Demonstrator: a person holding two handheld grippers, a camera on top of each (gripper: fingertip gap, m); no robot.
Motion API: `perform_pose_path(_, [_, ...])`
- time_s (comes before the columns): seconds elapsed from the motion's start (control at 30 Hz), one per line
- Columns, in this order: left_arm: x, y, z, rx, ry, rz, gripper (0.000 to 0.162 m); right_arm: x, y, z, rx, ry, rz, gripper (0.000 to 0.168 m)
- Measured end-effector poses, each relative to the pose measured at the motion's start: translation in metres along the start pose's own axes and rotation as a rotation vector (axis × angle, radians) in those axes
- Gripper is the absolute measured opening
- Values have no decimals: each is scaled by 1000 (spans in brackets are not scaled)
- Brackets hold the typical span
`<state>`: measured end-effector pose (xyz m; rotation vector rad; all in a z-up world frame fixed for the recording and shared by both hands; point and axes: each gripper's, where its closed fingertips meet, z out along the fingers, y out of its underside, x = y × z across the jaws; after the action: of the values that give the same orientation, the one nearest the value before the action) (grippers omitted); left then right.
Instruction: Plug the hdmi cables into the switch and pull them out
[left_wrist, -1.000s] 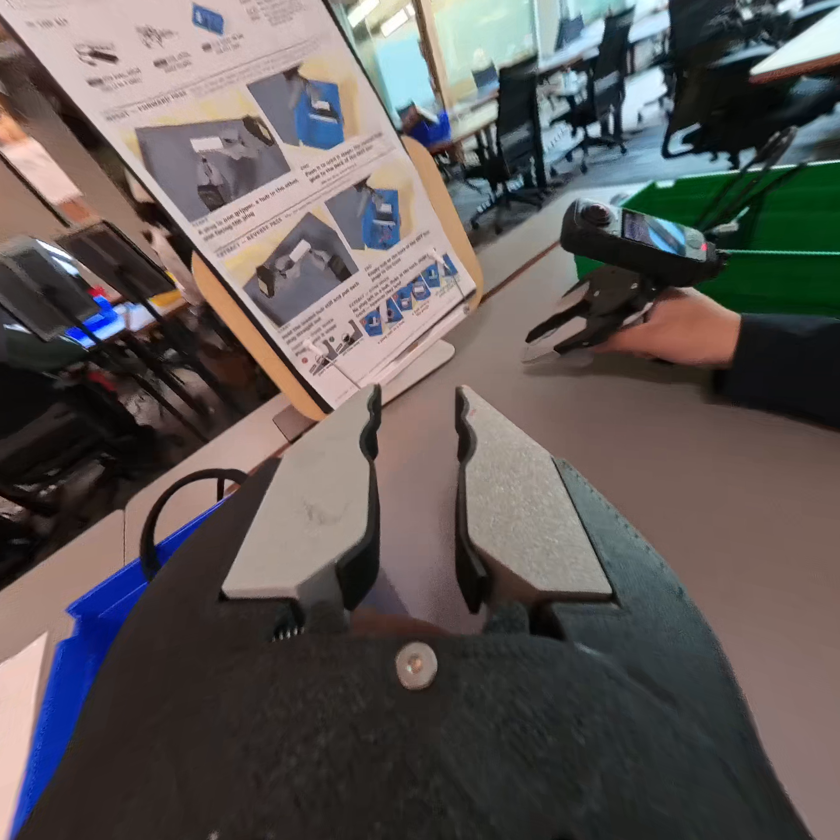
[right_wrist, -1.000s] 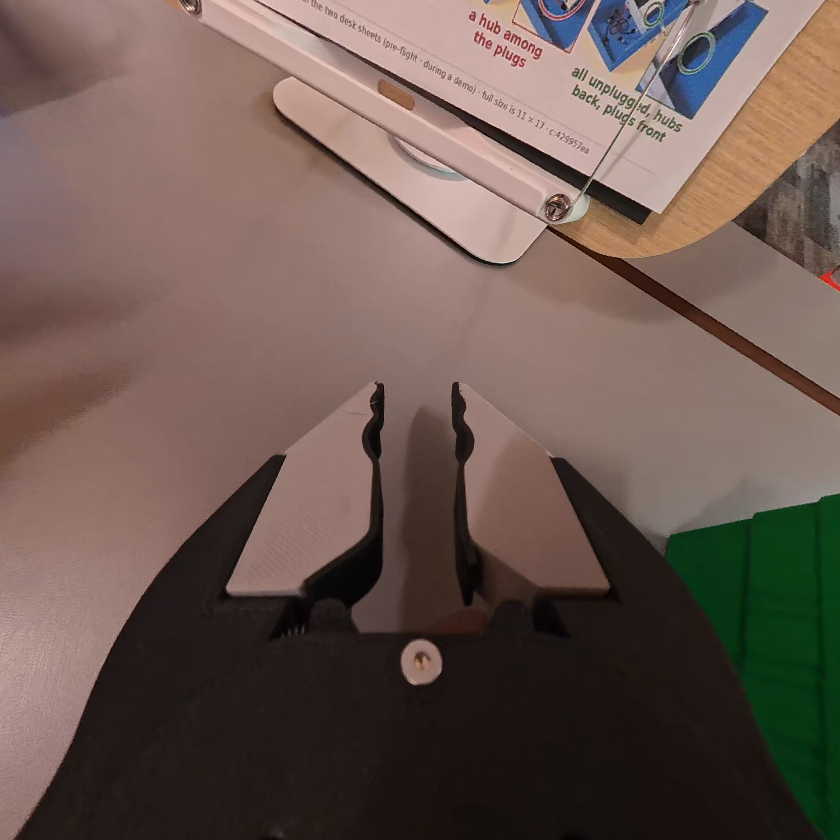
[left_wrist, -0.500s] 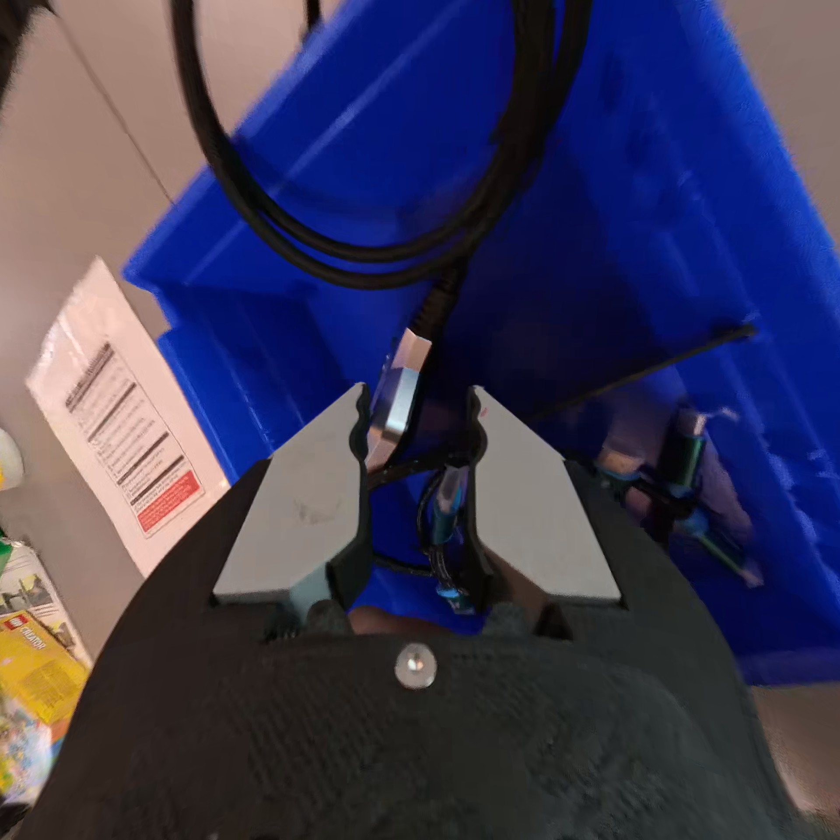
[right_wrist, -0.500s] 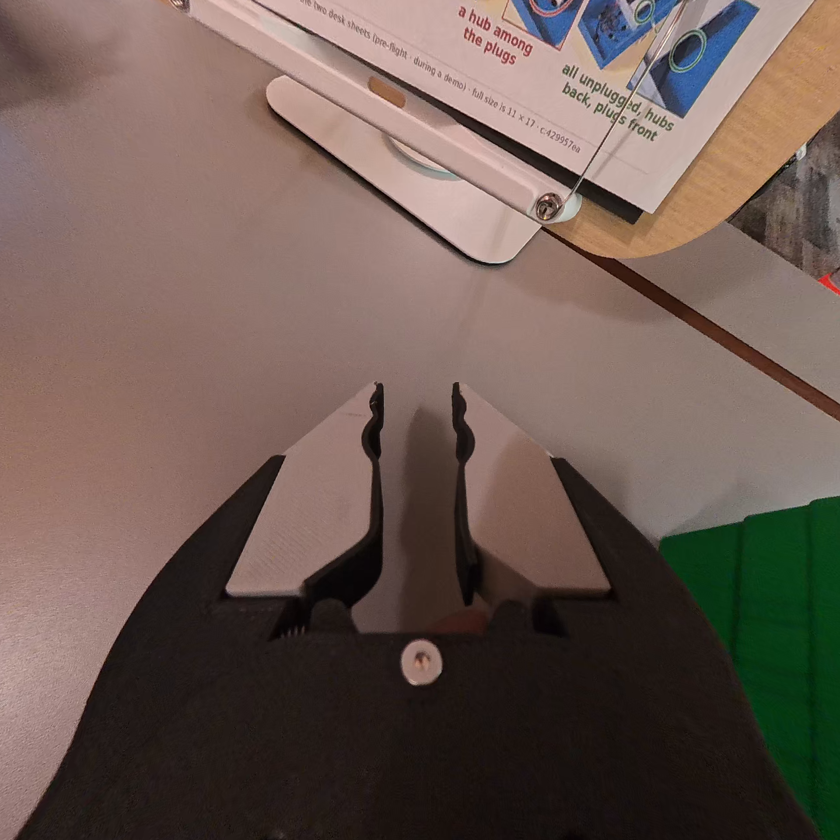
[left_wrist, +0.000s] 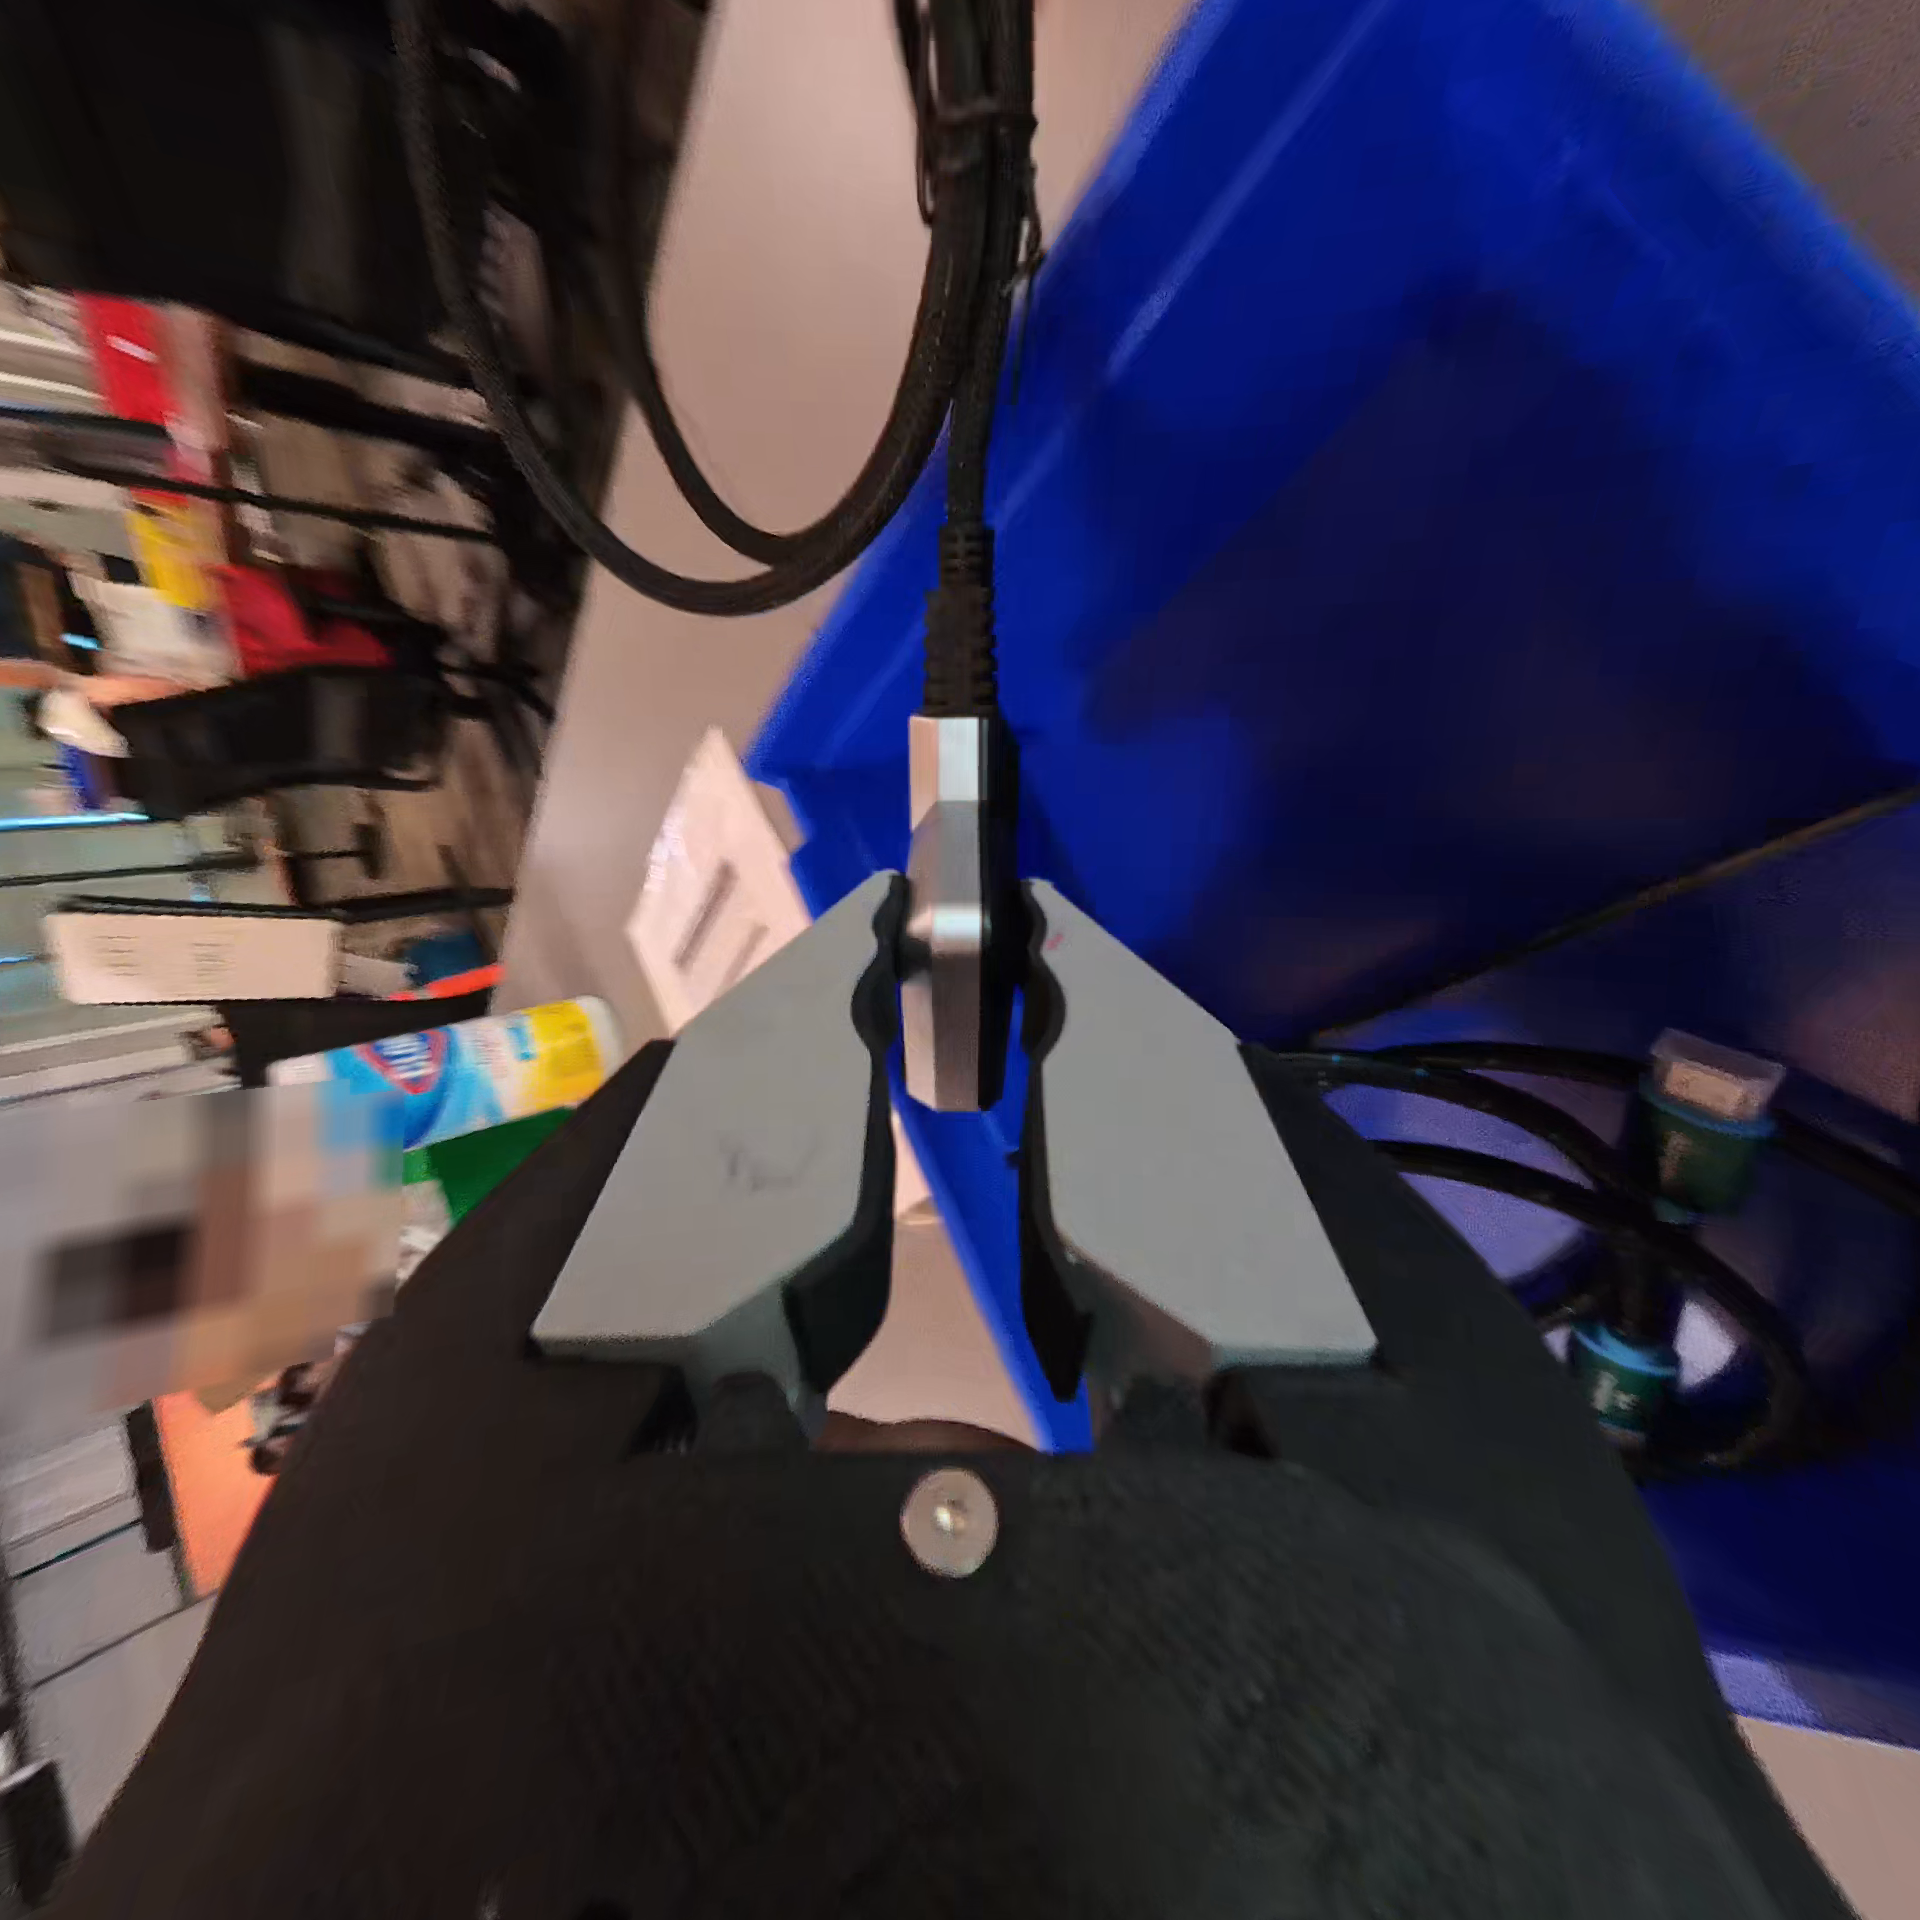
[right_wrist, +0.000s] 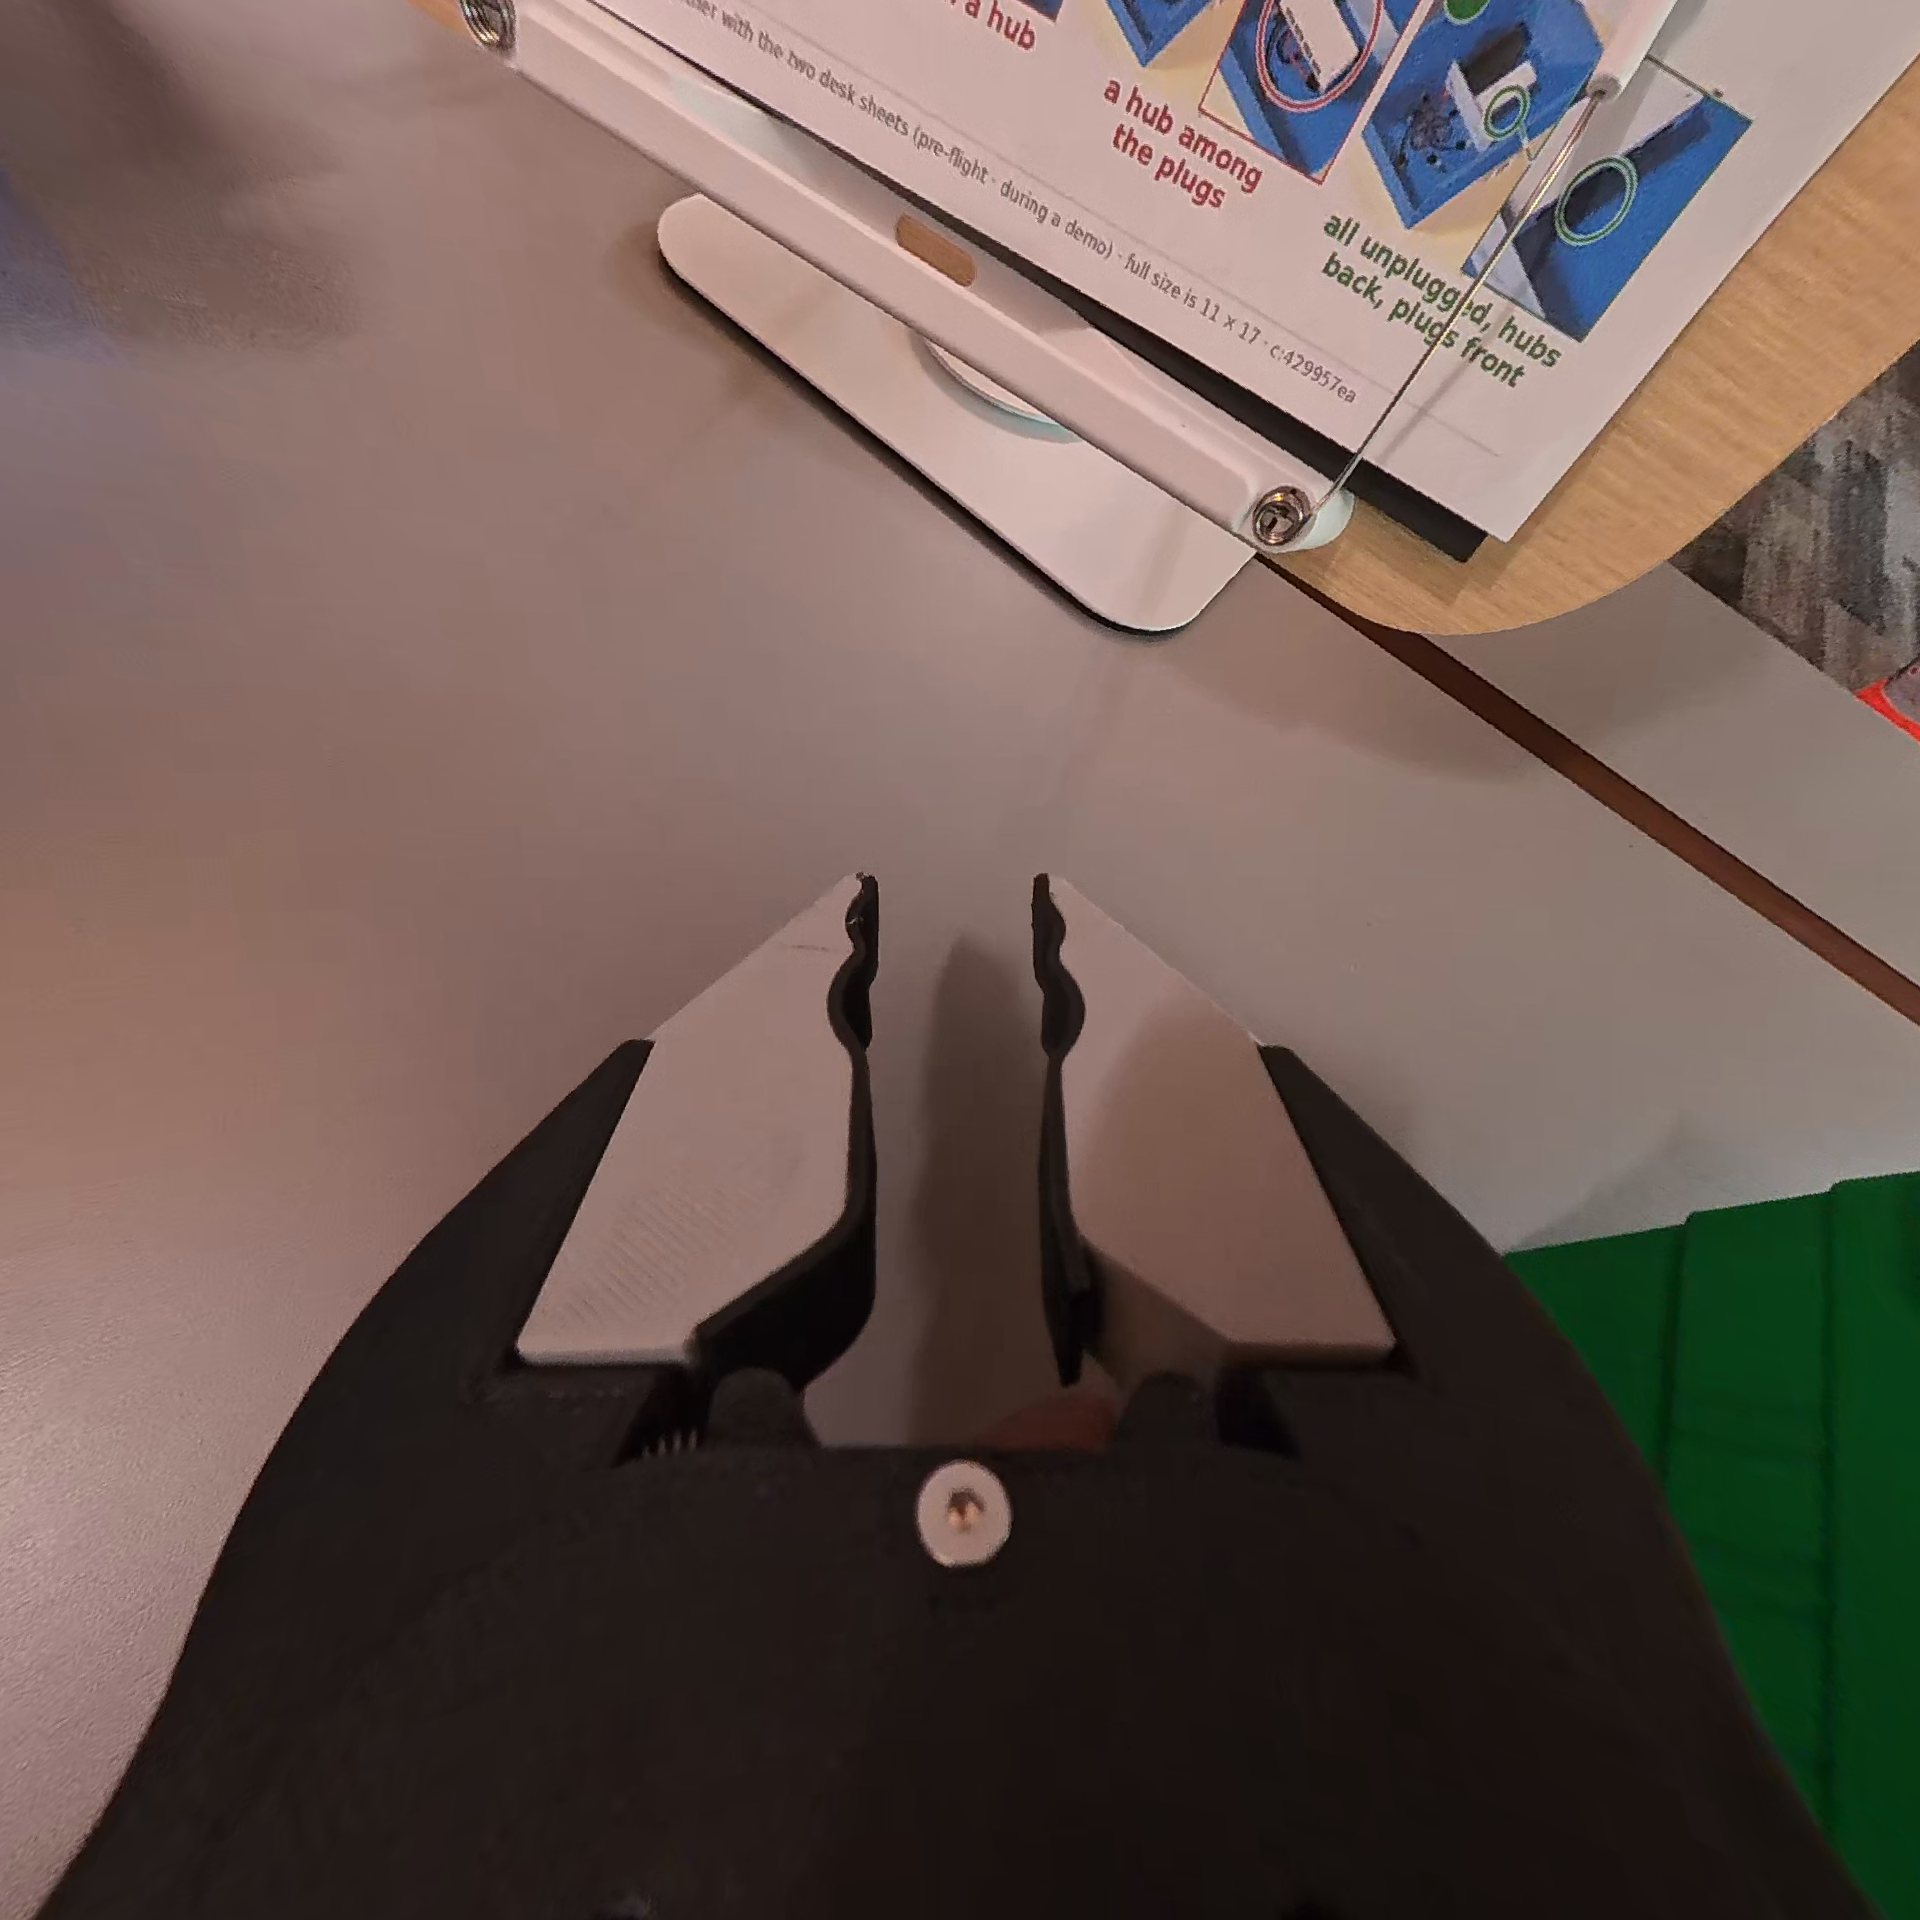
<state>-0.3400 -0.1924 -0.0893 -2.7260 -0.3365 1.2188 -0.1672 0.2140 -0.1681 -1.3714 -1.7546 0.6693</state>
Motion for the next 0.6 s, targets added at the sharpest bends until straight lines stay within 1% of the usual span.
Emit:
perform_pose_path(0.17, [-37,-15,-61,145,-316,60,19,-5,-5,-4,20,-18,2,27])
perform_pose_path(0.27, [-30,-32,-96,245,-498,142,18,-17,-15,-11,69,-84,6,29])
perform_pose_path(0.33, [-9,-48,-115,321,-589,214,18,-37,-34,-24,177,-192,-14,31])
perform_pose_path(0.4, [24,-67,-129,406,-633,258,19,-62,-57,-48,310,-323,-29,31])
perform_pose_path(0.47, [58,-87,-142,496,-653,290,19,-90,-74,-79,421,-495,-37,30])
perform_pose_path(0.53, [91,-107,-154,583,-669,323,19,-114,-84,-114,516,-670,-89,31])
perform_pose_path(0.6, [124,-125,-157,632,-652,366,18,-121,-91,-147,612,-757,-147,31])
